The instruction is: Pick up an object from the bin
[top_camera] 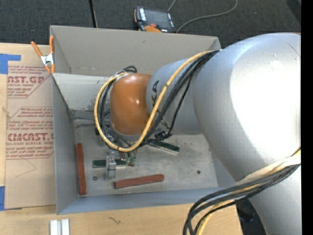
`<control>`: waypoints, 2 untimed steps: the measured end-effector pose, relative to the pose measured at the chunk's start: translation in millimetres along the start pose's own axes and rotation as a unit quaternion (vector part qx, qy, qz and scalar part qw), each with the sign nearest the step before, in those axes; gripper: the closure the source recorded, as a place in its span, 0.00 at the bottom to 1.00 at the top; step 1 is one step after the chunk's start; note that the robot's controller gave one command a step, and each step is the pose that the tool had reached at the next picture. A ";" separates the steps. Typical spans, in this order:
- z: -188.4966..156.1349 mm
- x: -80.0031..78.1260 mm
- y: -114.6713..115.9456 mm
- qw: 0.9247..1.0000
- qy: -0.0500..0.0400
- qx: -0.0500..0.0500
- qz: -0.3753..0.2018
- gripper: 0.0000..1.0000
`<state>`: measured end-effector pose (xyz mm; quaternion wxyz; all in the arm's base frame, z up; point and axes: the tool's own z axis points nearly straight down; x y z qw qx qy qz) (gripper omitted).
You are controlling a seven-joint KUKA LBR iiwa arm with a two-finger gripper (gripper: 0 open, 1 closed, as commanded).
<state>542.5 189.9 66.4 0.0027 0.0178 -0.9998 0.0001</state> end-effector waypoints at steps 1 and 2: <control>-4.8 -1.6 0.4 1.000 -0.003 -0.001 0.001 1.00; -196.3 1.9 35.4 1.000 -0.008 -0.003 0.011 1.00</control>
Offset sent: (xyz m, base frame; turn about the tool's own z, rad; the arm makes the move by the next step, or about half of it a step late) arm 0.0000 0.0000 0.0000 0.0000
